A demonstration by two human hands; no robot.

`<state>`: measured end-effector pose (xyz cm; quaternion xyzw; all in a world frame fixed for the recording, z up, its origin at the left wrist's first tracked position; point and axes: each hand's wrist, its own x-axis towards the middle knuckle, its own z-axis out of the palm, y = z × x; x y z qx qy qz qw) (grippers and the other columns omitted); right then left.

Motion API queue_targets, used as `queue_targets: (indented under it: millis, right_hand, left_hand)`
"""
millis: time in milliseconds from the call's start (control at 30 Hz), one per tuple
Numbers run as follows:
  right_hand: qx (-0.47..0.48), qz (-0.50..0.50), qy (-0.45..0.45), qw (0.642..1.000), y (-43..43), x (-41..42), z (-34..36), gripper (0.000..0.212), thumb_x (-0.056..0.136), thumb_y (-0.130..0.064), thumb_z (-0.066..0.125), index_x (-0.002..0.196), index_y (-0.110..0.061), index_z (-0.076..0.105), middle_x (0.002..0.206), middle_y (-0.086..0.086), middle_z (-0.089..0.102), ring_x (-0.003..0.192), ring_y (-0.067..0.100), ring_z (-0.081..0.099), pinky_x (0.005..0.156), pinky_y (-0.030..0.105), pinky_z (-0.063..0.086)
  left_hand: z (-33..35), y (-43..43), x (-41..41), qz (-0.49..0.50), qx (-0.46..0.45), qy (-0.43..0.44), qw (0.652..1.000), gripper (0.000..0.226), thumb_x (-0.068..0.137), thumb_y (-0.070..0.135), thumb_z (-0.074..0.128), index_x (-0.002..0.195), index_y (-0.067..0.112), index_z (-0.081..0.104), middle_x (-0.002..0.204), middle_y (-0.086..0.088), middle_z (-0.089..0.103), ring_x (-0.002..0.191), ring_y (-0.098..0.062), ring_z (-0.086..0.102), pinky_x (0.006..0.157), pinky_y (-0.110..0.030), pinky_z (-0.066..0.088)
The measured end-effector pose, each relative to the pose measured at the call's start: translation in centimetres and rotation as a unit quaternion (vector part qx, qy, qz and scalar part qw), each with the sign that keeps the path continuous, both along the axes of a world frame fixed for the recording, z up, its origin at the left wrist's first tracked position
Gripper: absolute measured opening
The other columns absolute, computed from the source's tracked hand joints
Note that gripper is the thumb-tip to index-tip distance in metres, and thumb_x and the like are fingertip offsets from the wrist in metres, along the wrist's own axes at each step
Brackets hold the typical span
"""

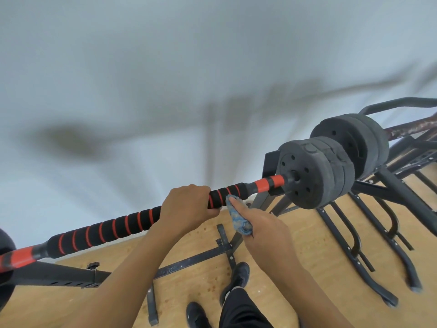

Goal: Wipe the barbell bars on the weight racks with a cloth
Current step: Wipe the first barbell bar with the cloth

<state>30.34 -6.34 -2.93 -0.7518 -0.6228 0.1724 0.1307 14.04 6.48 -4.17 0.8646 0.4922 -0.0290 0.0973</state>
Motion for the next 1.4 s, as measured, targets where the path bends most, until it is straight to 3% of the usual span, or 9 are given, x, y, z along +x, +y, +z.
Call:
queue_targets:
  millis: [100, 267, 533, 733, 833, 967, 1100, 1300, 1400]
  right_hand:
    - [0.02, -0.006, 0.012, 1.0, 0.3, 0.3, 0.3, 0.074, 0.095, -0.022, 0.065, 0.153, -0.051, 0.029, 0.107, -0.012, 0.067, 0.082, 0.004, 0.049, 0.06, 0.01, 0.033]
    - [0.058, -0.022, 0.047, 0.997, 2.3, 0.7, 1.7, 0.07, 0.096, -0.017, 0.062, 0.153, -0.044, 0.034, 0.101, -0.005, 0.067, 0.083, 0.011, 0.059, 0.07, 0.028, 0.058]
    - [0.006, 0.01, -0.033, 0.999, 5.7, -0.6, 2.7, 0.046, 0.097, -0.017, 0.051, 0.137, -0.039, 0.045, 0.087, -0.01, 0.059, 0.074, 0.013, 0.062, 0.055, 0.023, 0.045]
    - [-0.032, 0.003, -0.046, 0.998, 1.9, 0.7, 1.5, 0.076, 0.102, -0.018, 0.05, 0.157, -0.048, 0.007, 0.087, -0.013, 0.048, 0.065, 0.007, 0.046, 0.051, 0.015, 0.029]
    - [-0.042, -0.001, -0.012, 0.999, 0.2, 1.5, 1.5, 0.07, 0.101, -0.023, 0.054, 0.155, -0.049, 0.019, 0.093, -0.014, 0.057, 0.075, 0.008, 0.054, 0.063, 0.019, 0.048]
    - [0.068, -0.018, 0.043, 0.997, 2.2, 2.9, 2.0, 0.063, 0.098, -0.017, 0.059, 0.151, -0.045, 0.038, 0.073, -0.02, 0.052, 0.06, 0.003, 0.049, 0.057, 0.019, 0.043]
    - [-0.015, -0.032, 0.026, 0.999, 7.3, 2.8, 4.3, 0.028, 0.101, -0.014, 0.051, 0.127, -0.018, 0.062, 0.088, 0.006, 0.066, 0.082, 0.028, 0.067, 0.08, 0.047, 0.058]
    - [-0.153, -0.035, -0.004, 0.988, 8.1, 1.9, 1.7, 0.024, 0.102, -0.016, 0.053, 0.124, -0.009, 0.06, 0.107, 0.012, 0.066, 0.105, 0.03, 0.066, 0.097, 0.043, 0.053]
    - [-0.106, -0.021, 0.01, 0.994, 5.2, 2.7, 0.7, 0.043, 0.102, -0.011, 0.049, 0.144, -0.018, 0.045, 0.097, 0.009, 0.065, 0.094, 0.029, 0.067, 0.082, 0.041, 0.055]
  left_hand:
    - [0.5, 1.8, 0.1, -0.002, -0.113, 0.002, 0.994, 0.041, 0.091, 0.064, 0.065, 0.08, 0.027, 0.051, 0.072, 0.006, 0.062, 0.061, -0.01, 0.06, 0.064, -0.029, 0.055]
    - [1.2, 4.2, -0.2, 0.021, -0.356, -0.082, 0.931, 0.032, 0.091, 0.047, 0.077, 0.095, 0.019, 0.06, 0.068, -0.003, 0.063, 0.049, -0.013, 0.058, 0.054, -0.027, 0.053]
    - [1.7, 4.4, -0.4, 0.016, -0.401, -0.103, 0.91, 0.037, 0.091, 0.047, 0.078, 0.092, 0.012, 0.064, 0.064, -0.002, 0.064, 0.049, -0.014, 0.057, 0.057, -0.029, 0.054]
    - [1.4, 4.2, -0.6, 0.006, -0.392, -0.13, 0.911, 0.035, 0.091, 0.043, 0.078, 0.1, 0.012, 0.065, 0.068, -0.004, 0.064, 0.05, -0.014, 0.058, 0.056, -0.027, 0.053]
    - [1.1, 4.2, -0.7, 0.004, -0.39, -0.128, 0.912, 0.032, 0.092, 0.044, 0.077, 0.096, 0.016, 0.064, 0.065, -0.001, 0.063, 0.048, -0.012, 0.057, 0.057, -0.028, 0.053]
    - [1.0, 3.9, -0.6, 0.01, -0.347, -0.108, 0.932, 0.032, 0.091, 0.048, 0.076, 0.093, 0.021, 0.061, 0.067, -0.001, 0.062, 0.048, -0.011, 0.057, 0.057, -0.027, 0.053]
    - [0.7, 2.7, -0.5, -0.011, -0.196, -0.031, 0.98, 0.037, 0.089, 0.062, 0.069, 0.091, 0.028, 0.057, 0.076, 0.007, 0.064, 0.062, -0.01, 0.063, 0.07, -0.033, 0.061]
    - [0.7, 0.5, -0.2, -0.029, -0.033, 0.023, 0.999, 0.041, 0.093, 0.067, 0.057, 0.1, 0.027, 0.059, 0.079, 0.009, 0.061, 0.072, -0.014, 0.065, 0.076, -0.035, 0.059]
    - [0.6, -0.4, -0.2, -0.041, 0.007, 0.039, 0.998, 0.037, 0.097, 0.061, 0.055, 0.104, 0.025, 0.055, 0.076, 0.009, 0.051, 0.072, -0.015, 0.06, 0.076, -0.033, 0.057]
